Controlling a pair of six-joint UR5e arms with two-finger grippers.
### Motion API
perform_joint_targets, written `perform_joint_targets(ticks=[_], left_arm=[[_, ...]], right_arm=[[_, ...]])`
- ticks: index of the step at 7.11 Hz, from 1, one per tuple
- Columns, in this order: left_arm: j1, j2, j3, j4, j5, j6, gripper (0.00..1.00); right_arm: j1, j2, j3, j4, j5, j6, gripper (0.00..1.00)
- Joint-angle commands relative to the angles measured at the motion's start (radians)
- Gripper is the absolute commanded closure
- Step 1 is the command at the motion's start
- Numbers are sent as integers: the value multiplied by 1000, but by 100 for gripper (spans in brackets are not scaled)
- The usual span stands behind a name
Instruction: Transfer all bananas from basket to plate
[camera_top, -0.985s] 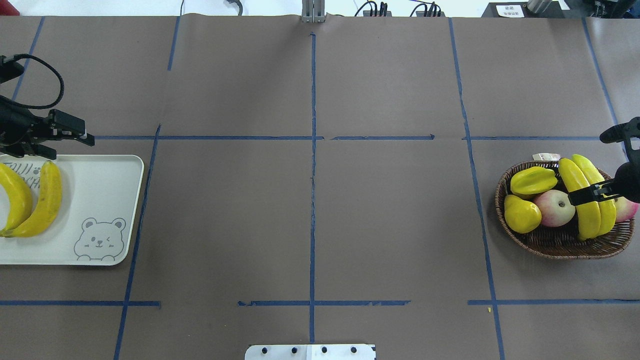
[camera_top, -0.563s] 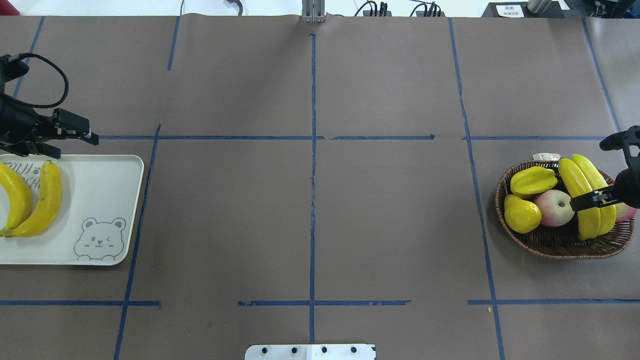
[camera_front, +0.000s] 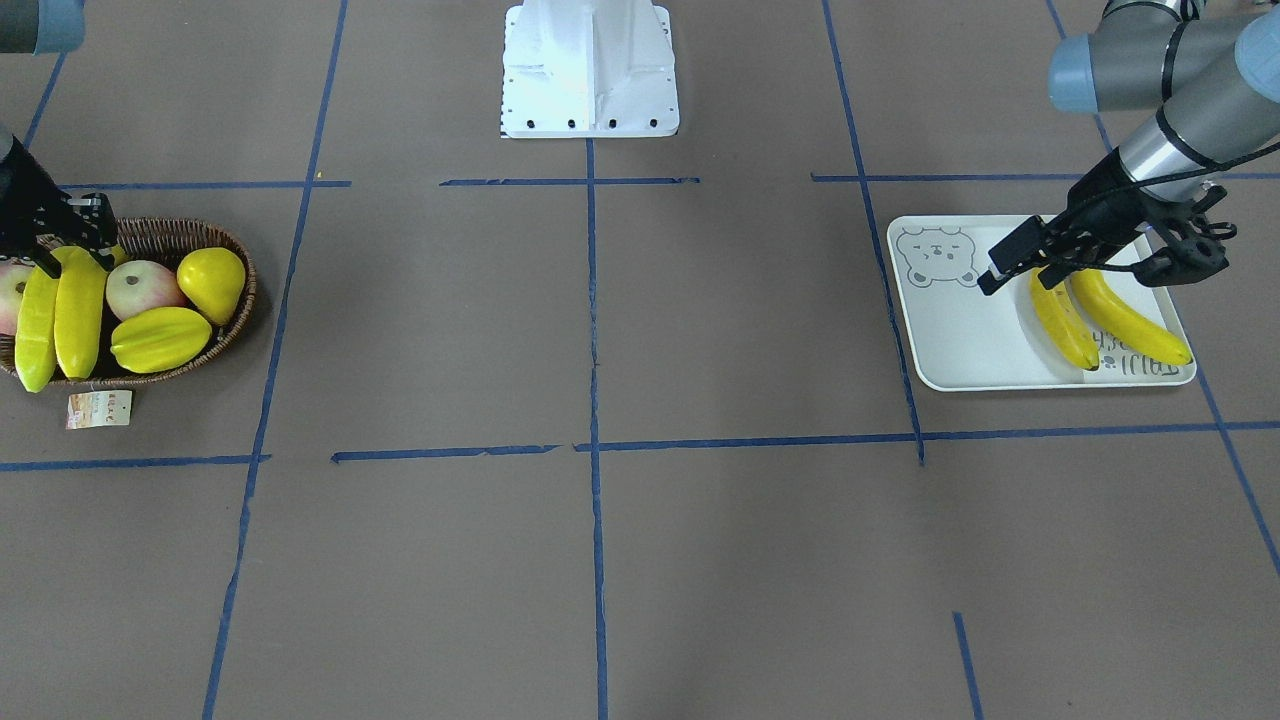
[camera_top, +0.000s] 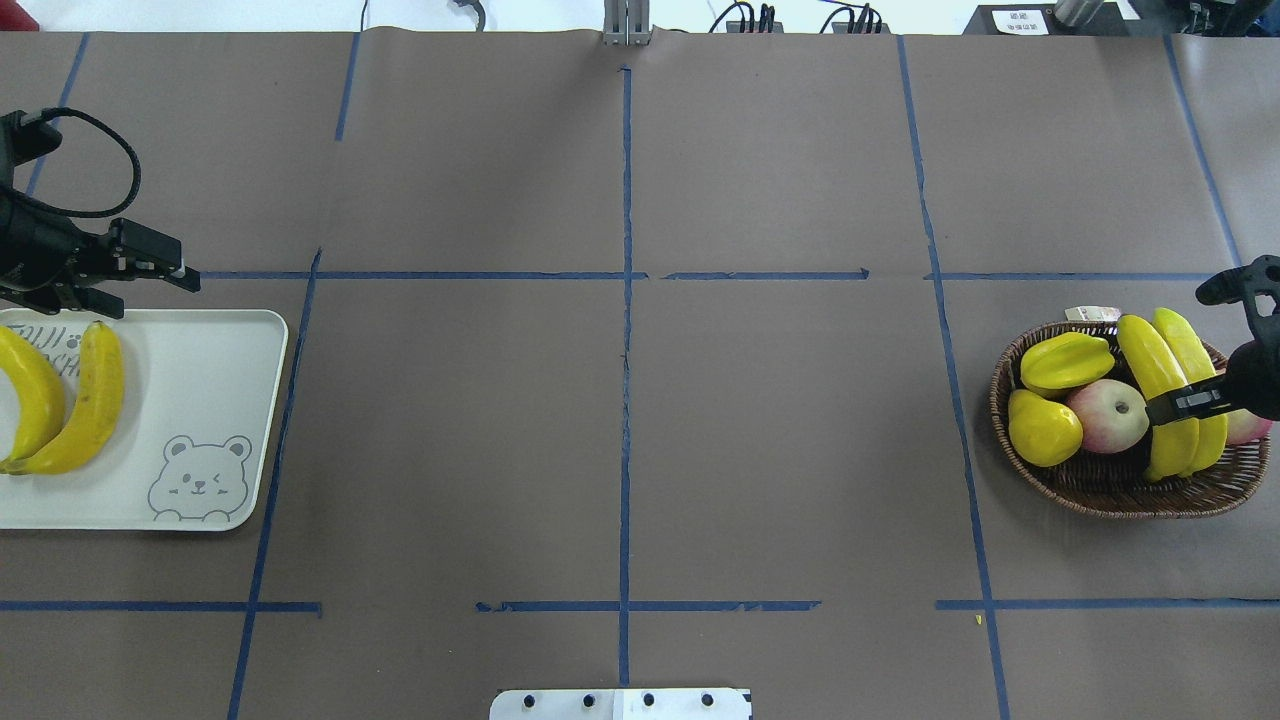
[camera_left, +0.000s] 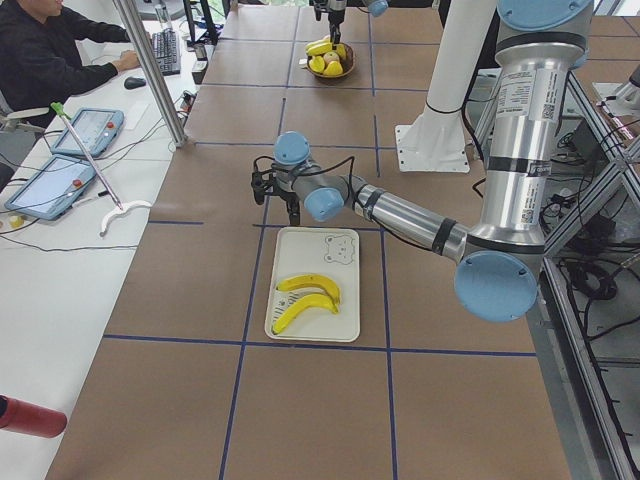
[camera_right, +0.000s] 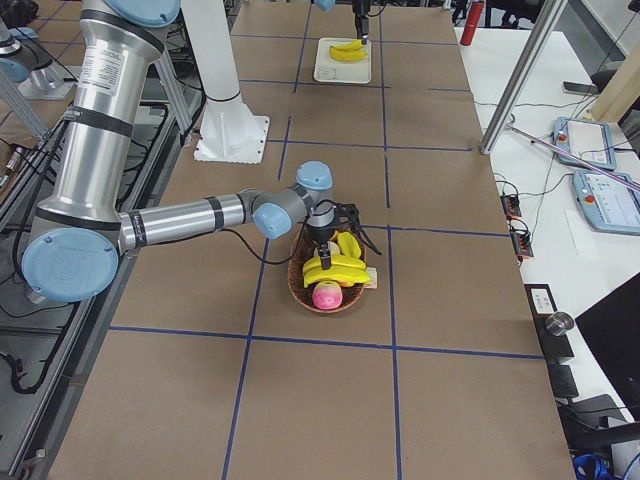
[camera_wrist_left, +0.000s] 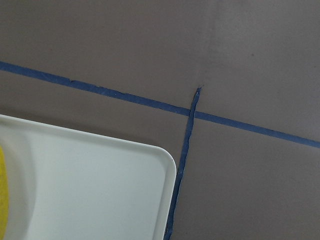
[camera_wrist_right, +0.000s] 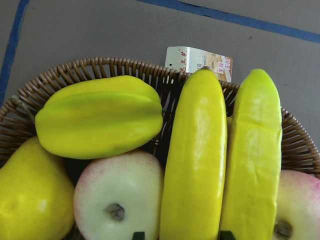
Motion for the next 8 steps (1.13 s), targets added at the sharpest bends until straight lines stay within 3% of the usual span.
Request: perform_joint_targets(ticks=[1,7,8], left_arm=[[1,0,3,2,0,0,0],[2,-1,1,0,2,0,0],[2,-1,0,0,2,0,0]], right_arm=[[0,2,1,-2,10,-1,45],[-2,2,-12,-6,11,-1,45],[-2,4,-11,-4,11,-1,63]])
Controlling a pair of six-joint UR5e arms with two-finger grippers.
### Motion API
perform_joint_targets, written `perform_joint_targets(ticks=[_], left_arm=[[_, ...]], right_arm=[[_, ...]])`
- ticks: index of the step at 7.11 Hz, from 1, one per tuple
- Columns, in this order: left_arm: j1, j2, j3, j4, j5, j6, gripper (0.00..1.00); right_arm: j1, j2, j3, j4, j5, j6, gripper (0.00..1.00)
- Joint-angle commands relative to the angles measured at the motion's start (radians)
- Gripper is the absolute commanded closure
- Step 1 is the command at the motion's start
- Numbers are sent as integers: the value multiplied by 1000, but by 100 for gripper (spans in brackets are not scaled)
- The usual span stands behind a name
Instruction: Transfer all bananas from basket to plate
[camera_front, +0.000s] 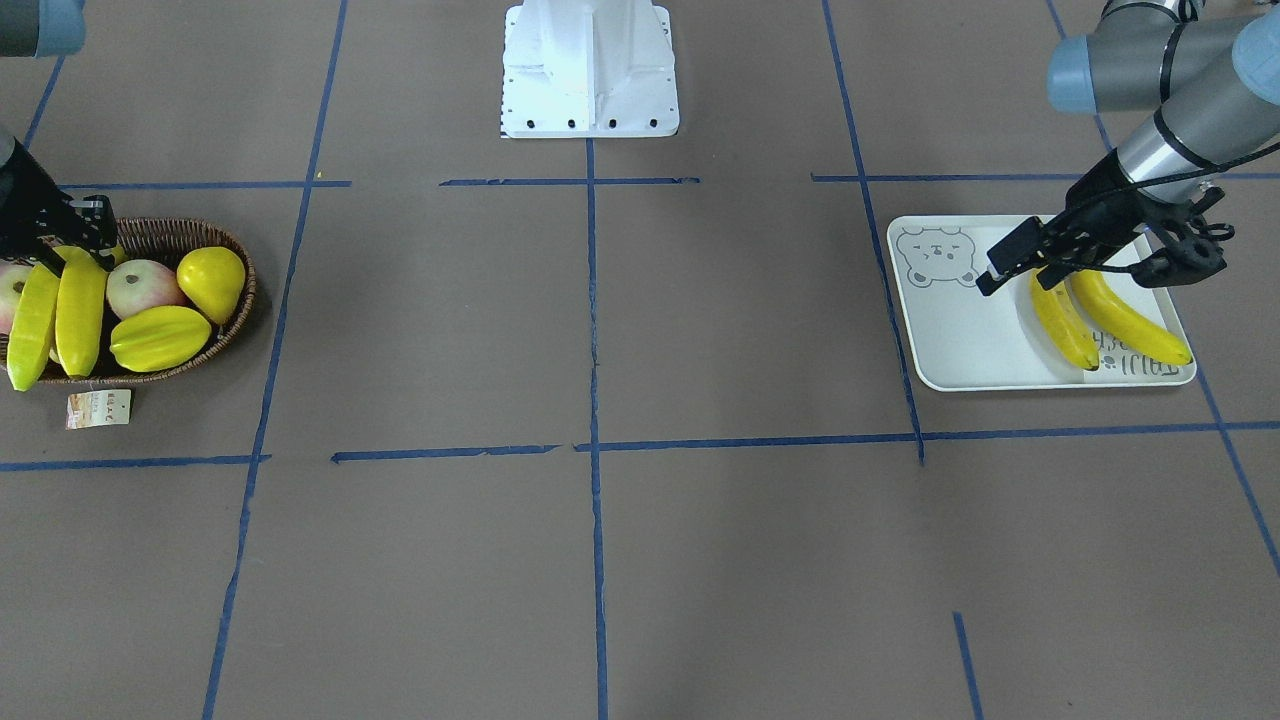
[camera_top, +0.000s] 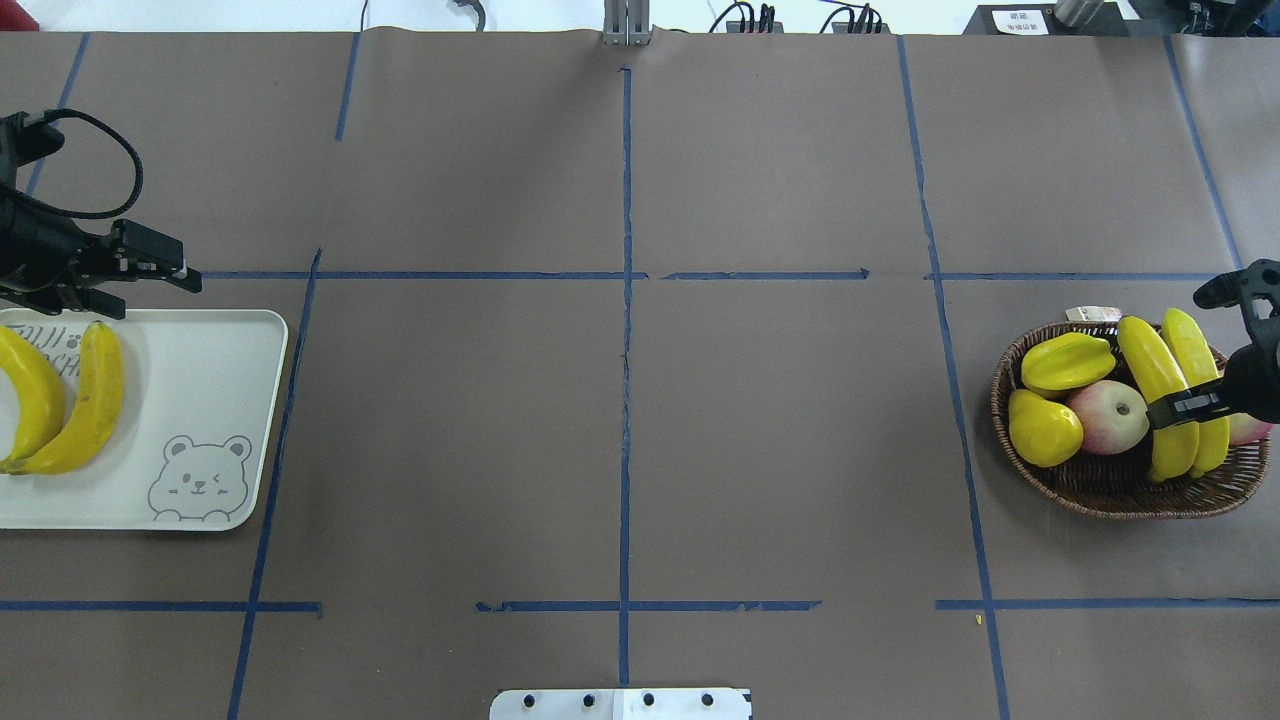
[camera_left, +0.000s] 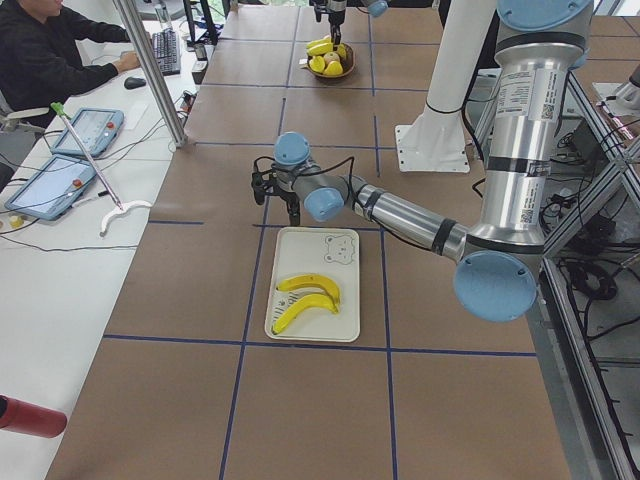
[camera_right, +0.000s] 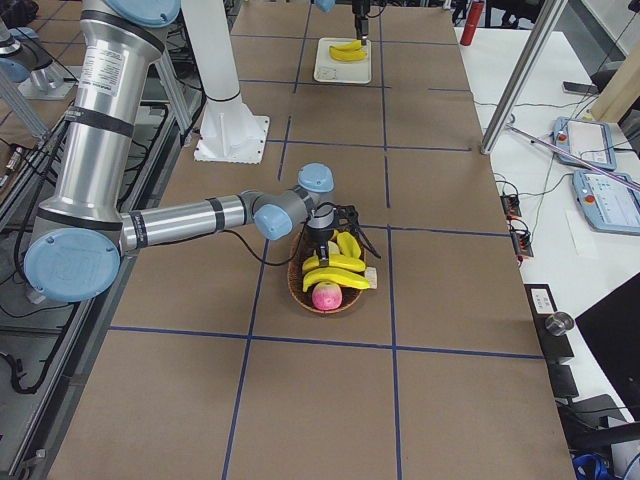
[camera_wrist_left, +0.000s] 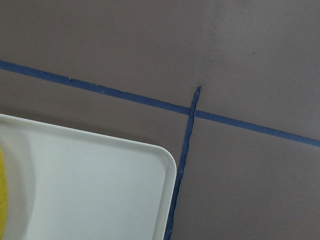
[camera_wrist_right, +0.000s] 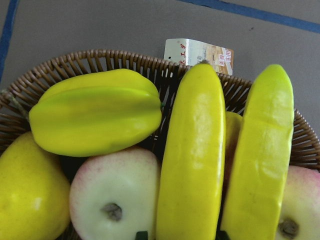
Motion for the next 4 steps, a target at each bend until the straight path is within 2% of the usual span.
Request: perform_joint_targets(ticks=[1,2,3,4], left_arm=[[0,1,1,1,0,0,0],[2,2,2,0,0,0,0],[0,2,2,0,0,0,0],[0,2,4,0,0,0,0]], right_arm=[[2,1,3,1,5,-2,88],[5,-3,28,0,26,-5,99],[23,-7,52,-3,96,-6,99],[50,-11,77,-5,124,-8,100]])
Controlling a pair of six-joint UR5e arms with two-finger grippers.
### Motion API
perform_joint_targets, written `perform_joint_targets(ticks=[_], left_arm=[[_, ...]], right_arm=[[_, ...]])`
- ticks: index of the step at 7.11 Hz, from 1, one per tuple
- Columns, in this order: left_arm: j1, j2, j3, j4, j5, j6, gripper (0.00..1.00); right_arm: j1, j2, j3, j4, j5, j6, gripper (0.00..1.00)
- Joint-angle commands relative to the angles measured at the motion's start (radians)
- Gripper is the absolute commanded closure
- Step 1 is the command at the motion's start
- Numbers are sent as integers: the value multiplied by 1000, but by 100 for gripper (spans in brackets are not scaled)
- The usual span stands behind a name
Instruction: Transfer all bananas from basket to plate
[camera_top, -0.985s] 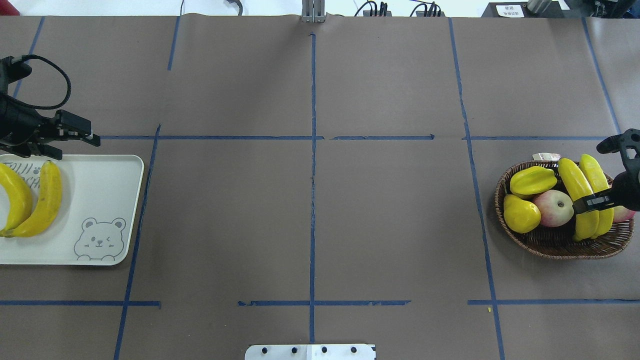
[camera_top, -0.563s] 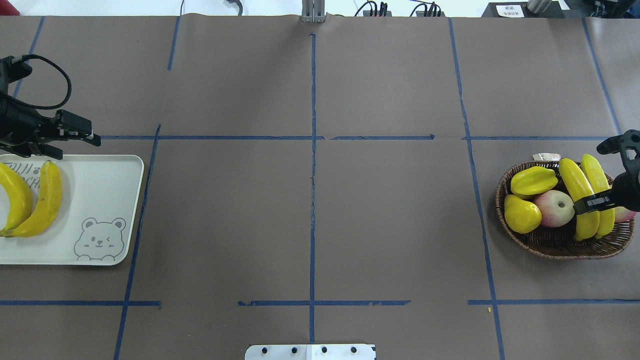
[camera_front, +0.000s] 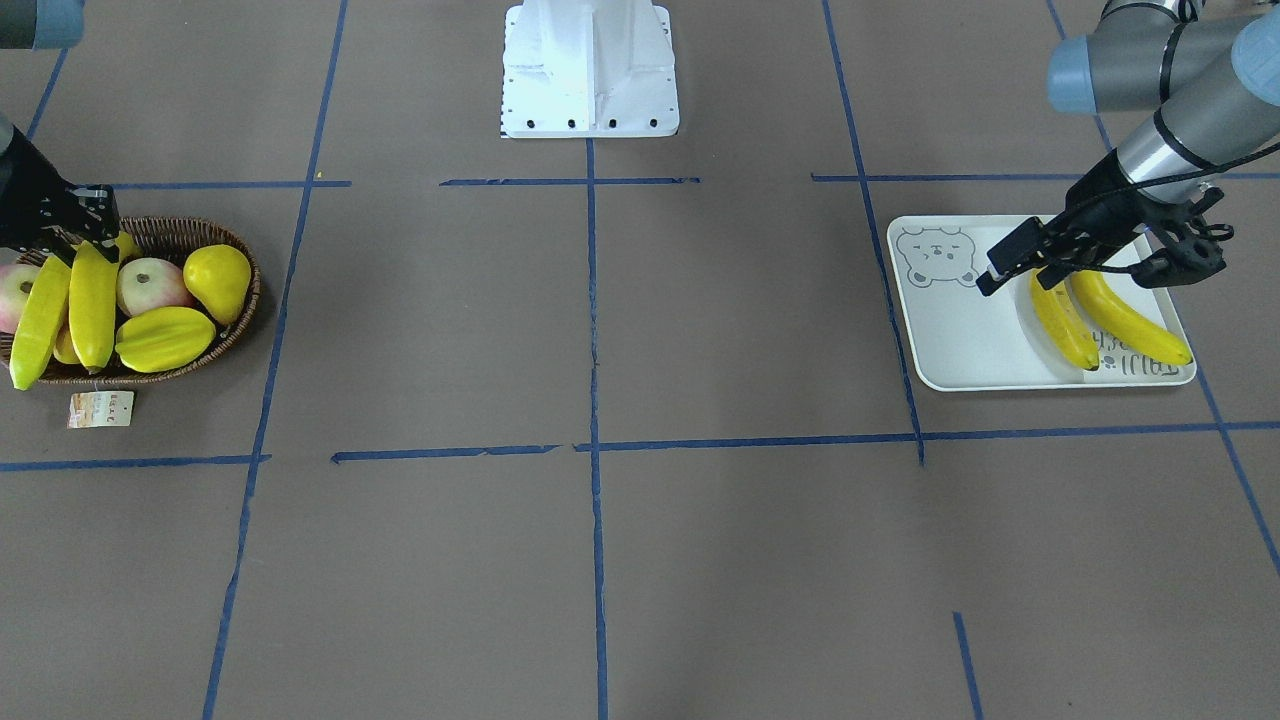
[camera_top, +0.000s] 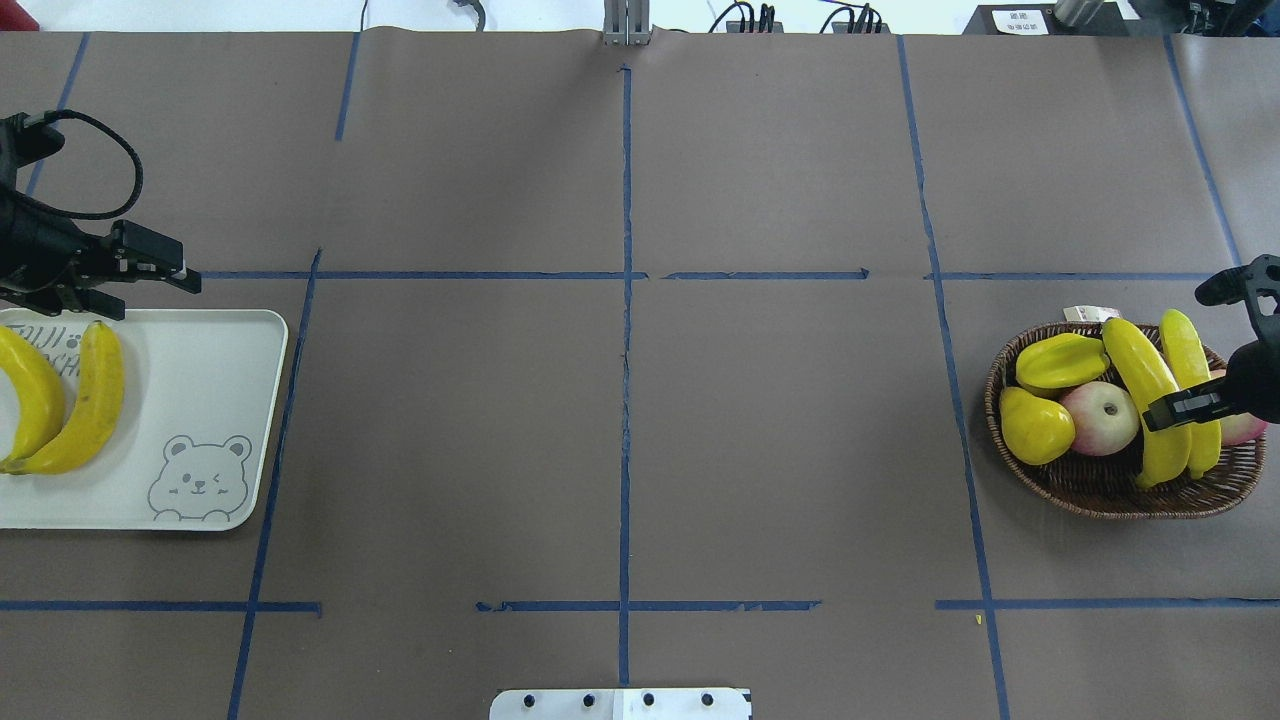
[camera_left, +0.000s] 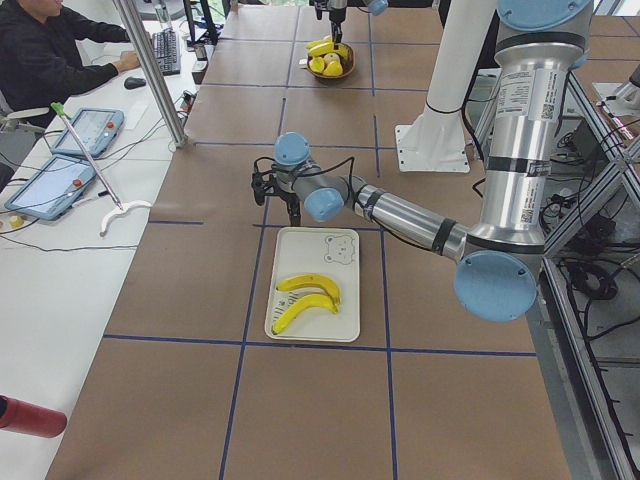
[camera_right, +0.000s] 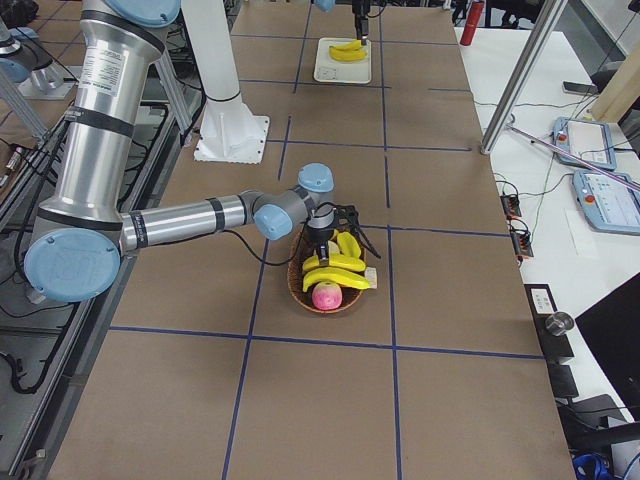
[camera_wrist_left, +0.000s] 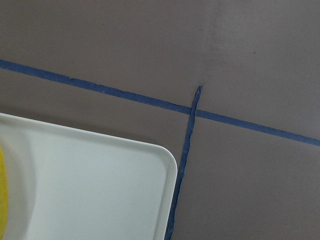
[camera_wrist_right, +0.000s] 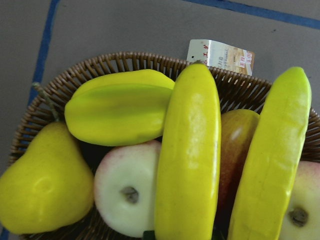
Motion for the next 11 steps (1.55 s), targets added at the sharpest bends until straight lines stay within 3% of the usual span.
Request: perform_joint_targets(ticks=[1,4,5,7,9,11], left_arm=[[1,0,3,0,0,0,0],[4,-4,-5,-3,-3,-3,0],[38,-35,3,-11,-6,-21,0],[119,-179,47,-119,-5,-264,0],[227,-311,67,-205,126,-530,1],[276,-397,66,-290,231,-694,1]], right_arm=[[58,-22,52,-4,68,-2,100],[168,2,137,1,172,15,100],[168,85,134,1,225,95,100],[71,299,126,24,232,472,99],[-61,445,128,22,139,641,99],[-266,548,128,22,-111,791,99]])
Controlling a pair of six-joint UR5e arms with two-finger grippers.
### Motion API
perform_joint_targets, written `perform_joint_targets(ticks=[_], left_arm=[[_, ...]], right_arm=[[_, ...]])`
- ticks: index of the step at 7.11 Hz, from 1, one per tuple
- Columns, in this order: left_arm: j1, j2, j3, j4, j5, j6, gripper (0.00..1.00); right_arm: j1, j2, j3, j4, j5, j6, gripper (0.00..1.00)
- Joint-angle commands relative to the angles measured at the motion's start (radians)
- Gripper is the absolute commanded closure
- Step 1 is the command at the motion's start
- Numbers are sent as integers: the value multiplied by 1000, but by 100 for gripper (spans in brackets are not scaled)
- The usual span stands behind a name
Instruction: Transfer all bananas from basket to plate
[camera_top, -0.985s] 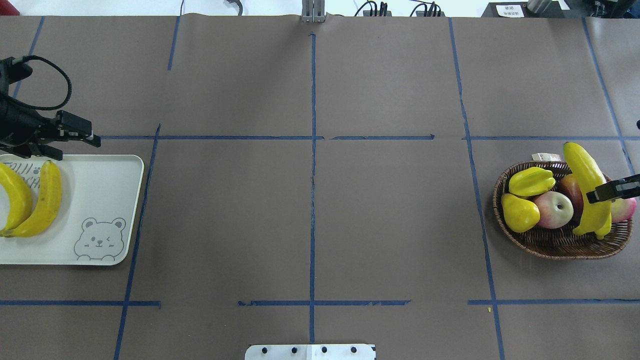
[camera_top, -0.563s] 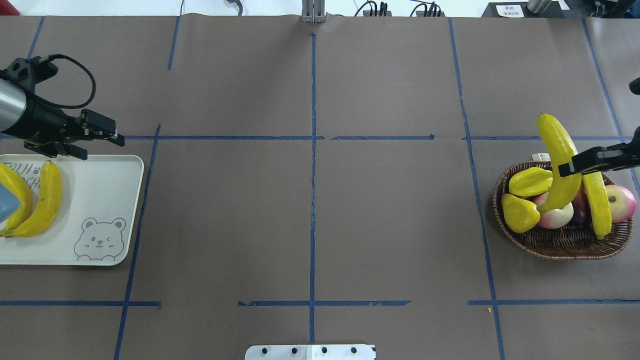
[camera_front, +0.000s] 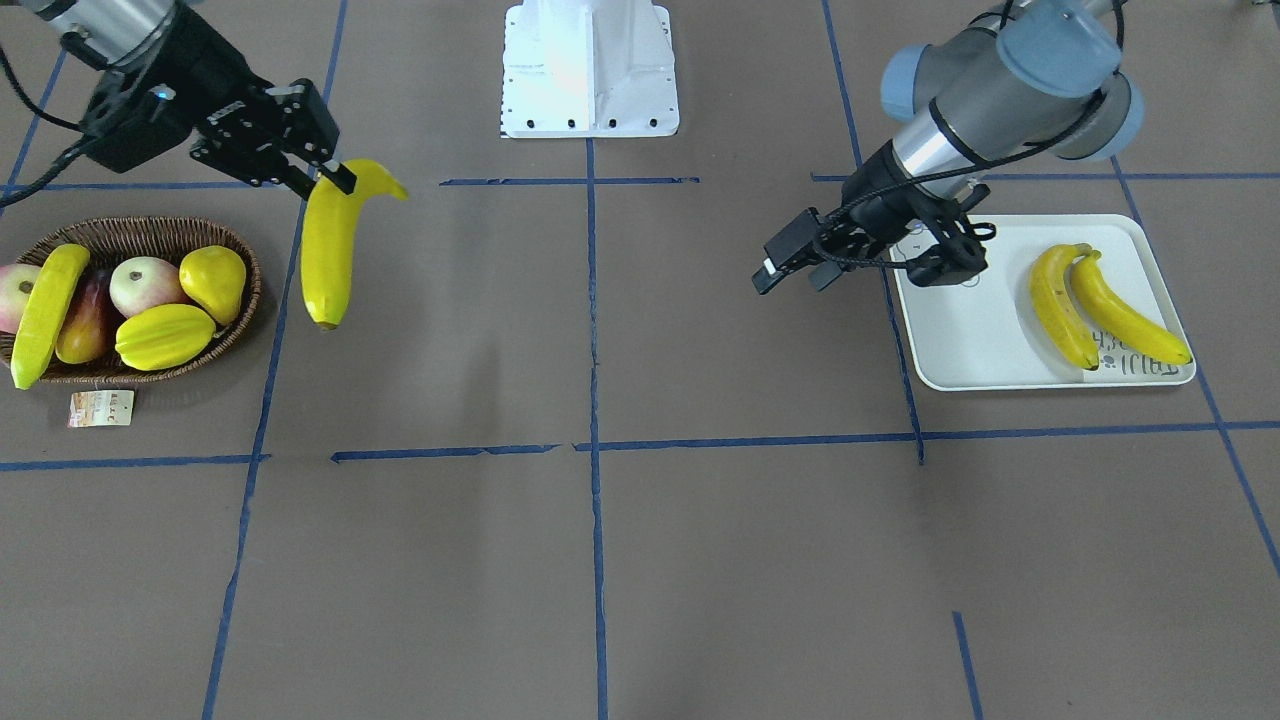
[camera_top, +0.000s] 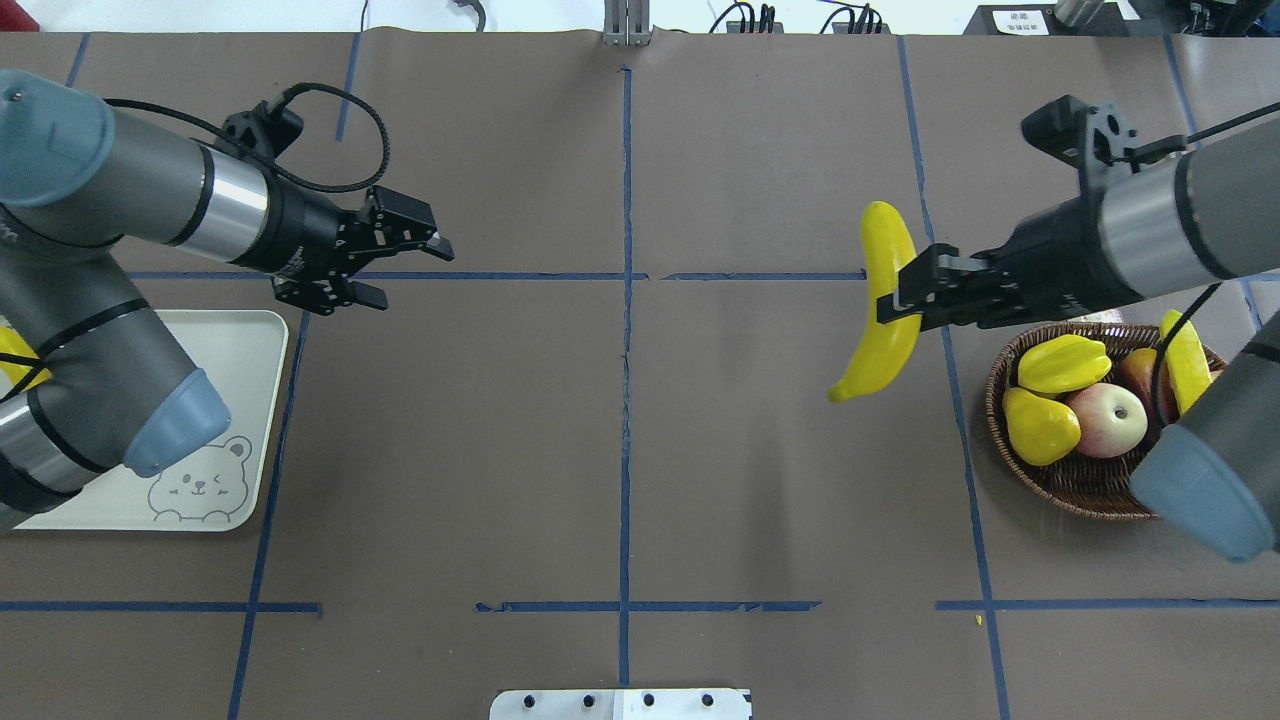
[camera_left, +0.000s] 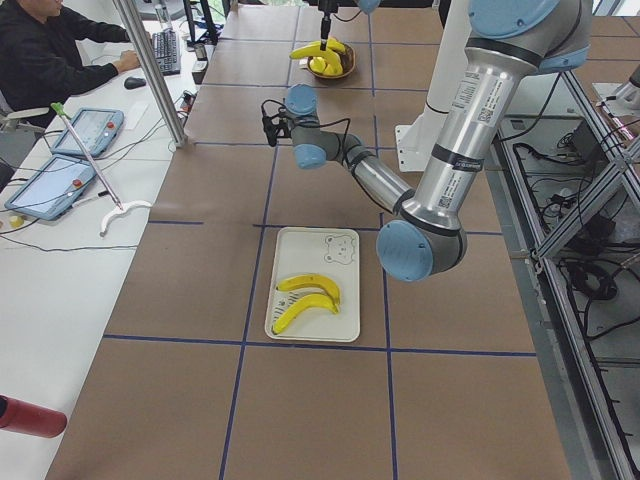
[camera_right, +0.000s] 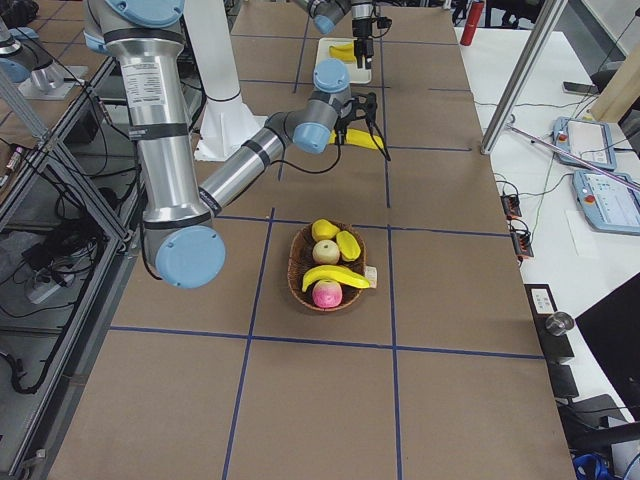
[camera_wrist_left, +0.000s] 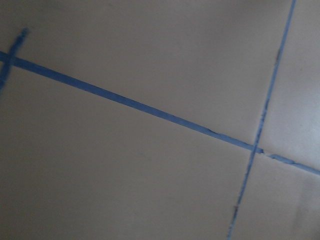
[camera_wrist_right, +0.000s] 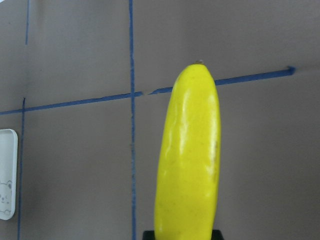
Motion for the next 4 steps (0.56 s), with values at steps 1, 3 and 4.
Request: perform_joint_targets(ticks=[1,3,4], left_arm=[[29,-61,1,-140,61,-161,1],[80,-92,-1,-173,61,-194,1],[110,-110,-1,-170,68,-197,1]], right_arm=[[-186,81,6,-1,-208,93,99],[-289,133,9,-1,-285,93,99],[-348,175,9,-4,-309,92,99]])
